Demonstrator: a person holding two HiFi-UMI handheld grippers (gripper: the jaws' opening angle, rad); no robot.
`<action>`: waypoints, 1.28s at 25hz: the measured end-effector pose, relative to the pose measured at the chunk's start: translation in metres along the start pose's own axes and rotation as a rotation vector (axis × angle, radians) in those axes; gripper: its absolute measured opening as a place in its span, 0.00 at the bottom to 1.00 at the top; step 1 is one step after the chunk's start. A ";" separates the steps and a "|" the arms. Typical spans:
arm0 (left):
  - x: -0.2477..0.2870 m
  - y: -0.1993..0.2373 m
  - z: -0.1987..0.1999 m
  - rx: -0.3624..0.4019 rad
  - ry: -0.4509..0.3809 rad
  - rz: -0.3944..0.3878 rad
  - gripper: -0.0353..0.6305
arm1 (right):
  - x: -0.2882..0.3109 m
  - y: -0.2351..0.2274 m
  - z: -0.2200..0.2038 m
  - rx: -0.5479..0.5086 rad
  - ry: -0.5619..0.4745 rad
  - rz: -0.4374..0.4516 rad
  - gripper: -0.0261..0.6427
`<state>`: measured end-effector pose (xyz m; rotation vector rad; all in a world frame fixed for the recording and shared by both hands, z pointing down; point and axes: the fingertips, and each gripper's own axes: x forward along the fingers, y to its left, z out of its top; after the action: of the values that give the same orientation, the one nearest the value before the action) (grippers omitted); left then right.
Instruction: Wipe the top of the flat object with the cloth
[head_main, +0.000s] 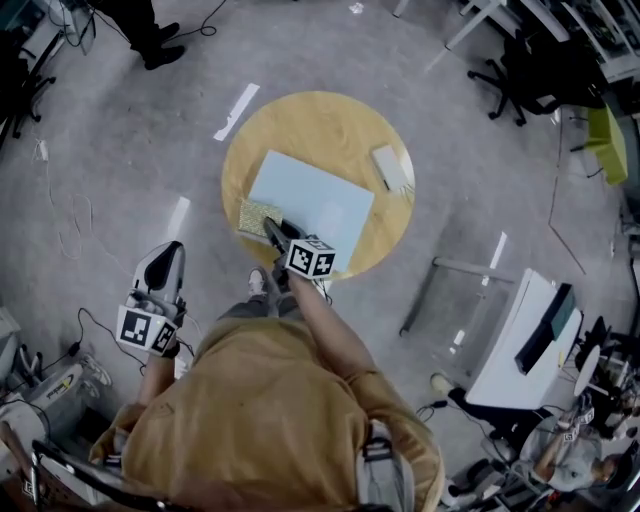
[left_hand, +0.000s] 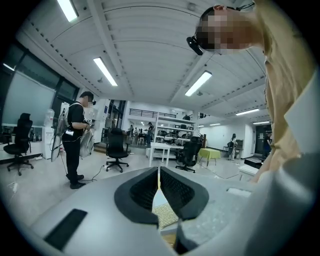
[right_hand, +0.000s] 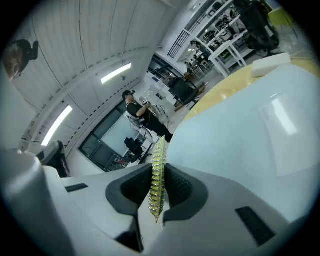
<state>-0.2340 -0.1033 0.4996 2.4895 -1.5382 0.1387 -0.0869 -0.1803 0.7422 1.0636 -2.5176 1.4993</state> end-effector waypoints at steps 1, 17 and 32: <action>0.000 0.001 0.000 -0.003 -0.002 -0.002 0.08 | -0.001 -0.001 0.000 -0.007 0.004 -0.010 0.13; 0.044 -0.066 0.024 0.021 -0.050 -0.234 0.08 | -0.150 -0.064 -0.011 0.074 -0.154 -0.263 0.13; 0.084 -0.128 0.016 0.036 -0.064 -0.392 0.08 | -0.255 -0.128 -0.010 0.130 -0.270 -0.408 0.13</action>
<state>-0.0827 -0.1247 0.4834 2.7898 -1.0456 0.0247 0.1775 -0.0737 0.7574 1.7786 -2.1768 1.4943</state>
